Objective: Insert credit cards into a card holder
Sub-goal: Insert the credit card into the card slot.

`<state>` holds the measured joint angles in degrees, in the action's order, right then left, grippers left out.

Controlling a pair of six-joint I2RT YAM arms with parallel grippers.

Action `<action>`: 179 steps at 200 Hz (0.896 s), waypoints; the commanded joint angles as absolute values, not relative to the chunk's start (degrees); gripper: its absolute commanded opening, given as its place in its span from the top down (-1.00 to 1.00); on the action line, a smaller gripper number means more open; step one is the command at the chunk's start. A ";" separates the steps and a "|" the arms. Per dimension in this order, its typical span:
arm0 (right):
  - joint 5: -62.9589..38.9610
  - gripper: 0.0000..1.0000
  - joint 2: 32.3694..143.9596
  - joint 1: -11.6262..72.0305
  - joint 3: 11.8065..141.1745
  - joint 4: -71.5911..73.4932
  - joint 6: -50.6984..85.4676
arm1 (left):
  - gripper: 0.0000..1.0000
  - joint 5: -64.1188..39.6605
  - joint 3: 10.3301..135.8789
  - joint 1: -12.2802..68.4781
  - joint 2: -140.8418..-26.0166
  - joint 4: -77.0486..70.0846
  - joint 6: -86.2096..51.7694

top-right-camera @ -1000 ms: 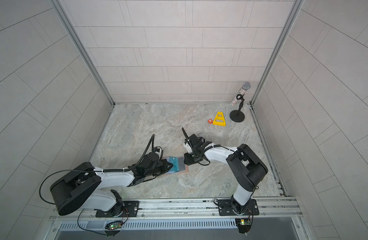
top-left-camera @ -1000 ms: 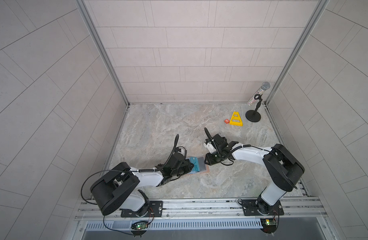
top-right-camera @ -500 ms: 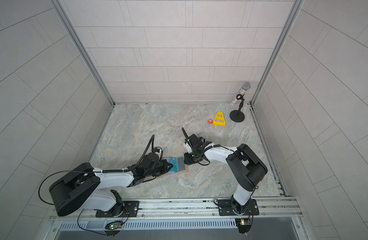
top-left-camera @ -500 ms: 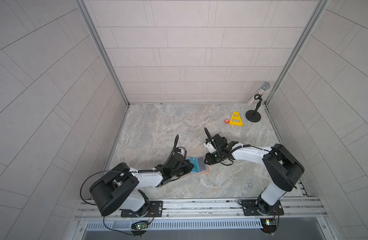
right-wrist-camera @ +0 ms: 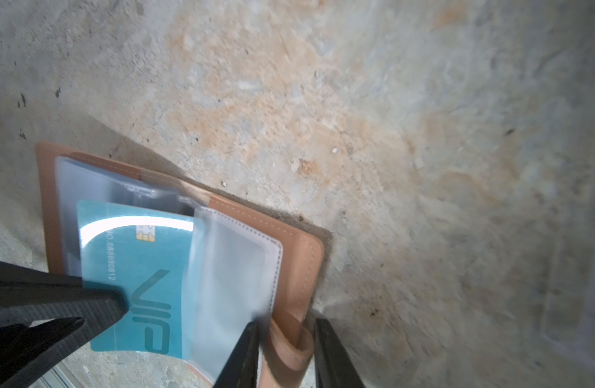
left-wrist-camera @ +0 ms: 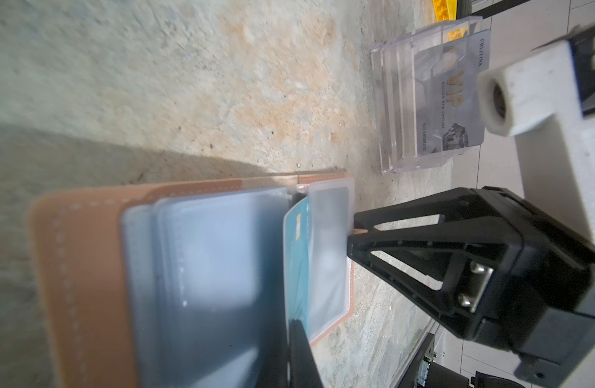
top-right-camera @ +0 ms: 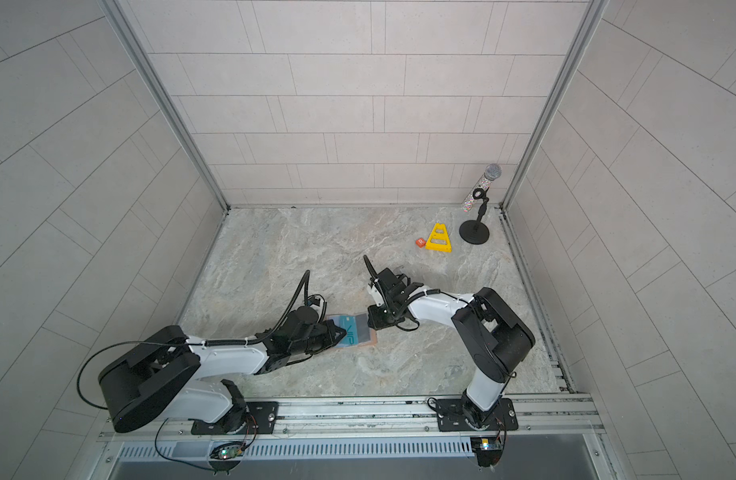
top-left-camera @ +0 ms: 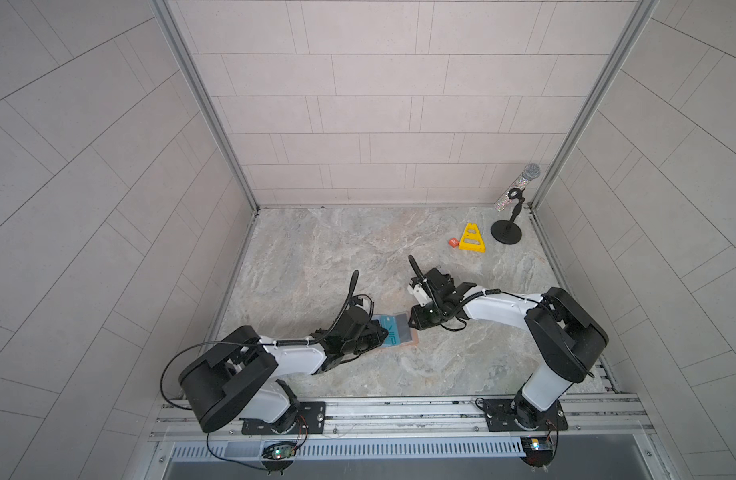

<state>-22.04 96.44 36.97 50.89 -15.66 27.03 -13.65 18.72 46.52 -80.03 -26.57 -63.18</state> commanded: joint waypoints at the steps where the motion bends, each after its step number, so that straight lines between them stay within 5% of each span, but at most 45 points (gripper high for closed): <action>1: -18.92 0.40 99.92 37.60 49.54 -18.54 27.33 | 1.00 -13.92 17.38 47.20 -80.27 -19.57 -62.67; 179: -19.85 0.40 99.55 37.62 49.22 -18.63 27.16 | 0.95 -10.93 17.75 47.97 -82.27 -22.15 -62.84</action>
